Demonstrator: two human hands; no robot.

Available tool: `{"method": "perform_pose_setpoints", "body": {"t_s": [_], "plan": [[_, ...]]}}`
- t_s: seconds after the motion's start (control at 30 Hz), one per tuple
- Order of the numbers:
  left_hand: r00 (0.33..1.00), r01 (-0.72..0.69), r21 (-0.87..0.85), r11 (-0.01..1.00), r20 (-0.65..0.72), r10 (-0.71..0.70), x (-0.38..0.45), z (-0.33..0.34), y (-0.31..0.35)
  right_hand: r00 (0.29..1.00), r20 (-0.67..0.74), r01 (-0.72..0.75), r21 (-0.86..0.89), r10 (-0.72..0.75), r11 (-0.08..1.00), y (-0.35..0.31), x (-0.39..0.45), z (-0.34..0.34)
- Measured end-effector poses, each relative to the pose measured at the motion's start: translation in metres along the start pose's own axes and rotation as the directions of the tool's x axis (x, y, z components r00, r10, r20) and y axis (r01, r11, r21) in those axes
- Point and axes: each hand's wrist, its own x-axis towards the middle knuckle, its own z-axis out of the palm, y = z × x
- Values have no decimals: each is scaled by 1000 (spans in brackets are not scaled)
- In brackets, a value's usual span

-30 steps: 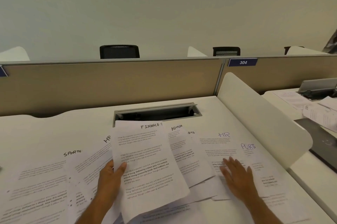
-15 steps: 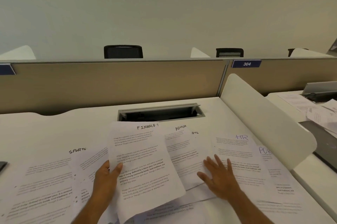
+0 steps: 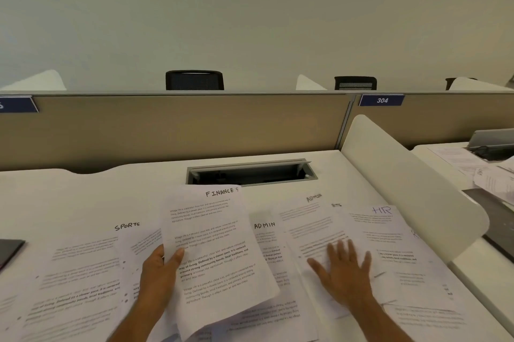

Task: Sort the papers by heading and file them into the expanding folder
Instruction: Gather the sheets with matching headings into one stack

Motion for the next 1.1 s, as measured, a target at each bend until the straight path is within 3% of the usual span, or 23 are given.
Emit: {"method": "perform_pose_setpoints", "body": {"t_s": [0.07, 0.13, 0.23, 0.3, 0.33, 0.53, 0.6, 0.7, 0.73, 1.0, 1.1], "plan": [[1000, 1, 5, 1000, -9, -1, 0, -4, 0, 988, 5, -152, 1, 152, 988, 0, -2, -6], [1000, -4, -5, 1000, -18, 4, 0, -9, 0, 986, -27, -164, 13, 164, 986, -3, -3, -9], [1000, -7, -14, 1000, -22, 7, 0, -16, -3, 988, -64, 146, 68, -142, 987, -18, -7, 0], [1000, -13, -15, 1000, -22, 13, 0, -19, -5, 929, -17, 369, 62, -369, 927, -33, -15, 10], [1000, -14, -12, 1000, -25, 14, 0, -22, -5, 915, 7, 403, 40, -404, 914, -37, -18, 14], [998, -19, 11, 1000, -53, 19, -1, -41, -6, 997, -35, 71, 74, -68, 995, -37, -11, -3], [998, -14, 28, 1000, -68, 16, -2, -46, -6, 989, -61, 140, 85, -136, 986, -47, -16, -6], [996, -4, 44, 999, -83, 8, -3, -49, -9, 896, -3, 444, 35, -444, 895, -72, -31, 8], [996, -2, 46, 999, -87, 6, -3, -50, -9, 875, 28, 484, 16, -484, 875, -76, -35, 13], [997, -2, 51, 999, -82, 7, -2, -55, -10, 992, -7, 123, 19, -123, 992, -36, -16, -13], [997, -4, 50, 999, -79, 8, -3, -54, -11, 968, 19, 247, 83, -250, 965, -55, -27, -4]]}}
